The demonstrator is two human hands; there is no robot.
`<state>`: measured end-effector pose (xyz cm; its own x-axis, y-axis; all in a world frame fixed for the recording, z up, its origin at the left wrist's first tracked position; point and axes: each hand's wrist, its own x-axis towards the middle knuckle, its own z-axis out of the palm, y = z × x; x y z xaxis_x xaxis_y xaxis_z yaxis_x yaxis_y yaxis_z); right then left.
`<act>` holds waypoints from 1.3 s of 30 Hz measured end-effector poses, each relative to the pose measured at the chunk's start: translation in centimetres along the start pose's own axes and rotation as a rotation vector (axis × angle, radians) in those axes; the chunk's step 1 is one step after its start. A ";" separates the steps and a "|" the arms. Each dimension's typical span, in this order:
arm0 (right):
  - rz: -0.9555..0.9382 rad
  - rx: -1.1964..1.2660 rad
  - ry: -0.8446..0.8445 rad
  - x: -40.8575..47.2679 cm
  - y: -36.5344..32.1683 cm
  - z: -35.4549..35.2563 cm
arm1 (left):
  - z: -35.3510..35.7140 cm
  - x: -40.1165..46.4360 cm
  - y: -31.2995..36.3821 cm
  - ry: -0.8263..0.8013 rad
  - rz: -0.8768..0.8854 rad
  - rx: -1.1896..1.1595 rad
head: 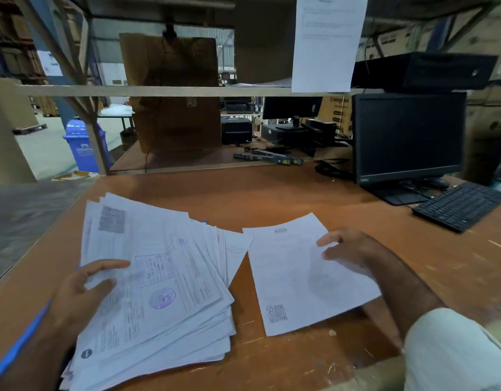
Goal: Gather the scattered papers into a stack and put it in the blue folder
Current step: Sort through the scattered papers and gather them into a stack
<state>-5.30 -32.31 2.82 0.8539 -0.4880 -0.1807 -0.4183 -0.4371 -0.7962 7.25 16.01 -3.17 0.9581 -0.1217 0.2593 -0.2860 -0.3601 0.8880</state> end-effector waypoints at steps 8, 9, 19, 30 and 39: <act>0.003 -0.587 -0.010 -1.9 -0.4 0.3 | -0.2 0.2 -0.4 -0.075 0.056 -0.005; -0.020 -0.770 -0.017 -2.2 -0.6 0.7 | 0.0 0.0 -0.2 -0.061 0.060 -0.022; -0.264 -0.845 -0.203 -4.6 -1.7 5.5 | -0.8 -0.7 0.6 0.012 0.054 -0.010; -0.287 -1.045 -0.029 -5.3 -4.0 9.4 | 0.1 -1.0 1.7 0.090 0.065 -0.023; -0.345 -0.831 -0.413 -3.8 -2.6 5.5 | -0.2 -0.8 1.7 0.107 0.032 -0.158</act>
<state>-5.76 -25.21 2.38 0.9445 -0.0015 -0.3285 -0.0758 -0.9740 -0.2135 5.97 15.67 -1.84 0.9470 -0.0285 0.3200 -0.3188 -0.2068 0.9250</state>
